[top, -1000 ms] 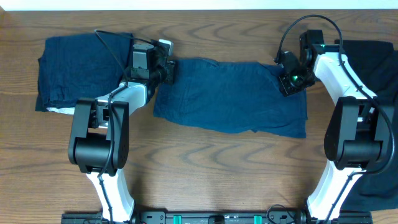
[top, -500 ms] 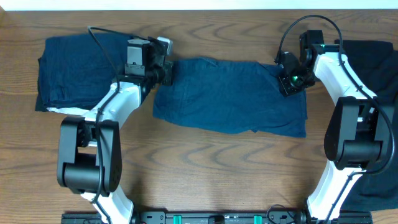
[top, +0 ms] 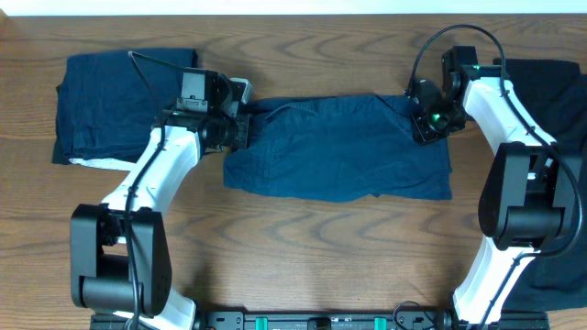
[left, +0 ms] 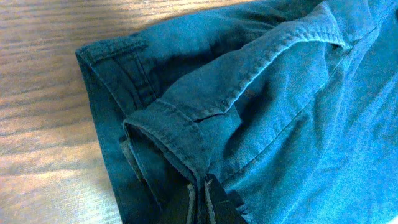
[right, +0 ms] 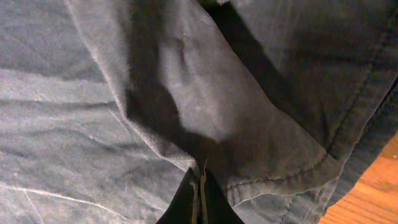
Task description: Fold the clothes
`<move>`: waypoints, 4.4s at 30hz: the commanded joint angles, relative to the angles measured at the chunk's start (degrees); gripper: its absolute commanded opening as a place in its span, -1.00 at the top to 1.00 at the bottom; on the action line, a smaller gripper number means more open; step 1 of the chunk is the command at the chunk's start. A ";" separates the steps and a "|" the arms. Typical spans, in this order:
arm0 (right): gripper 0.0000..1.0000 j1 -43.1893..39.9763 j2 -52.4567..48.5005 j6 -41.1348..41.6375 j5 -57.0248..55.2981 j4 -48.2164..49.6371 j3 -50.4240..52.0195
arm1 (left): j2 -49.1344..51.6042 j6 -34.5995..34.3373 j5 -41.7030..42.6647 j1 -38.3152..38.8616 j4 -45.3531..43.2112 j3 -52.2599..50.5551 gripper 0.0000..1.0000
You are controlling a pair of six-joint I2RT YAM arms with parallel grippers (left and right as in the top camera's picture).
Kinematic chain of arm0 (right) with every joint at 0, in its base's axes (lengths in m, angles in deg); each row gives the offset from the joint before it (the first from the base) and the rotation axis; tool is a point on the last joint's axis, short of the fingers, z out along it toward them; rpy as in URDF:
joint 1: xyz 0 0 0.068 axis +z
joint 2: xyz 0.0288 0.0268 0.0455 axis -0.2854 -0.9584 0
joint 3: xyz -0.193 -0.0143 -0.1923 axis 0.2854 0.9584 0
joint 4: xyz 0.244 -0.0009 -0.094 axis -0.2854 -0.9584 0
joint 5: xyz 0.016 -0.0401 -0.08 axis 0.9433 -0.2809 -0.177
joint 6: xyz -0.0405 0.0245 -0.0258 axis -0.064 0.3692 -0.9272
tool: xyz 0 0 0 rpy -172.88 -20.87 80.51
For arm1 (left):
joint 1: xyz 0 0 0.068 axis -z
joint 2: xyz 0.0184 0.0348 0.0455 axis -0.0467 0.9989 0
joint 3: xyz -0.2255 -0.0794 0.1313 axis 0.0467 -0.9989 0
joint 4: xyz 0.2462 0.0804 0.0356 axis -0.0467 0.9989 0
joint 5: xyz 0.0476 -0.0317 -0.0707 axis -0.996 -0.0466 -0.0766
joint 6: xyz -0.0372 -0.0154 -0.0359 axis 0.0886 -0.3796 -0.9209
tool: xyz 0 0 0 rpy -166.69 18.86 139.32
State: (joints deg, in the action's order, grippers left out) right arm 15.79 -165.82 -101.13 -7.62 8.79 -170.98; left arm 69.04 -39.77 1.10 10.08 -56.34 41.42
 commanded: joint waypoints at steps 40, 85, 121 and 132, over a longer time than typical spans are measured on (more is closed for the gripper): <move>0.98 -0.42 1.86 0.72 0.24 0.55 0.20 | -0.79 -10.16 -12.81 13.68 10.05 -5.84 0.06; 0.98 -0.44 2.16 0.70 4.33 0.68 -0.37 | -2.54 -24.11 -12.79 8.48 -4.85 -4.76 0.88; 0.98 1.36 12.13 25.53 5.20 -18.82 7.19 | -16.76 -26.91 -18.21 7.45 29.16 -4.74 0.88; 0.97 1.75 12.13 25.46 3.65 -22.97 8.17 | -16.55 -26.91 -19.82 7.45 37.00 -4.74 0.88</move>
State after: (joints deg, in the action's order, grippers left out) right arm 17.10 -153.77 -76.34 -2.96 -13.09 -163.46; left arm 52.29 -65.94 -17.00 17.77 -21.17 36.35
